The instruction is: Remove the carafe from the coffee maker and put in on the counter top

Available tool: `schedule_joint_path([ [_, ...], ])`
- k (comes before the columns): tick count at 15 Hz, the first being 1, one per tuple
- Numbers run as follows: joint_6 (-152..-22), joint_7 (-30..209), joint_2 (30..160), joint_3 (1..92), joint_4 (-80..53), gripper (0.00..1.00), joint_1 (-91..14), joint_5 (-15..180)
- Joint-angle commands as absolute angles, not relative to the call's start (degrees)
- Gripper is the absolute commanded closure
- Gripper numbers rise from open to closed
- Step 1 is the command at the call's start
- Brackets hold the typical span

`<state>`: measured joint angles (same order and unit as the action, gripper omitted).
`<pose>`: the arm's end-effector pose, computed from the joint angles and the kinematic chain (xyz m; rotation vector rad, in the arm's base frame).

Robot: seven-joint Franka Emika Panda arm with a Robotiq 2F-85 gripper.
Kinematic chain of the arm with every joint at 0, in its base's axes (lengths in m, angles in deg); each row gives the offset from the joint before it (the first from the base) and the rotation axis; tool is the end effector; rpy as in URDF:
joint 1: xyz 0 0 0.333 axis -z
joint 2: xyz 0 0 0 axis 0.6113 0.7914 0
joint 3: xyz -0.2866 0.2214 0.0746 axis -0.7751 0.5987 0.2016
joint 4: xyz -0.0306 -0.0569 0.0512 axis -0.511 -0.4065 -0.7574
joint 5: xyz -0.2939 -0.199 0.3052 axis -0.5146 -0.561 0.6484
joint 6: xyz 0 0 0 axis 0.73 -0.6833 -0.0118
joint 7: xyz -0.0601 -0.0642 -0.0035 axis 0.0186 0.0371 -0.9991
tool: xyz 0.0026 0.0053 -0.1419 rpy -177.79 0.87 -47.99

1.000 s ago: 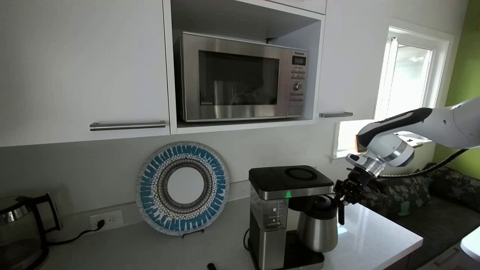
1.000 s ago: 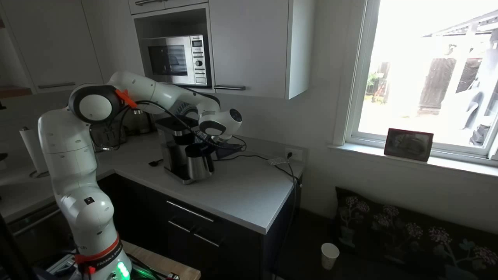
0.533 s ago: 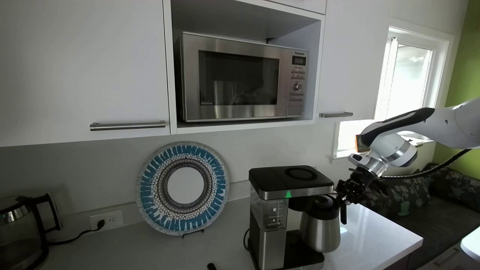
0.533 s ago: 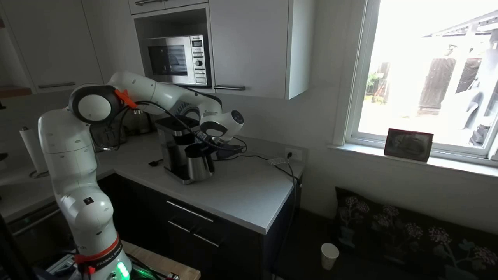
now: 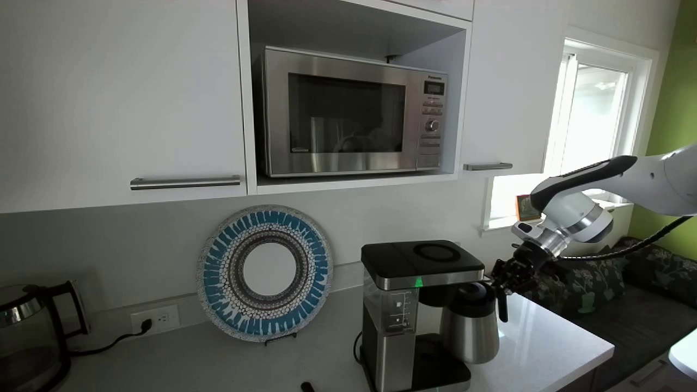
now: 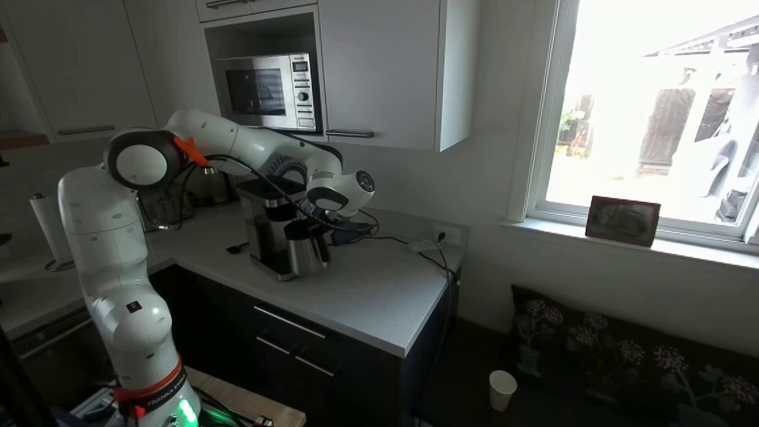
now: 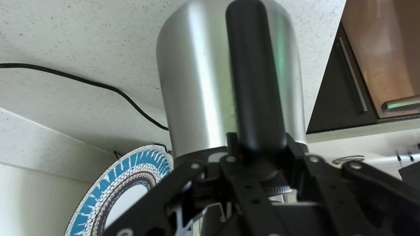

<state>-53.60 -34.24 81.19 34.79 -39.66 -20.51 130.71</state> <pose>0.5425 -0.2465 0.3969 -2.0766 -1.4215 -0.8398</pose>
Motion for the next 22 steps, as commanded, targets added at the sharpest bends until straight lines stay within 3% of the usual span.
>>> schedule_joint_path([
  [1,-51.8,-35.4,81.2,34.5,-38.8,0.92,-20.0,133.0],
  [22,-51.5,-35.1,81.3,33.0,-38.7,0.92,-18.7,132.3],
])
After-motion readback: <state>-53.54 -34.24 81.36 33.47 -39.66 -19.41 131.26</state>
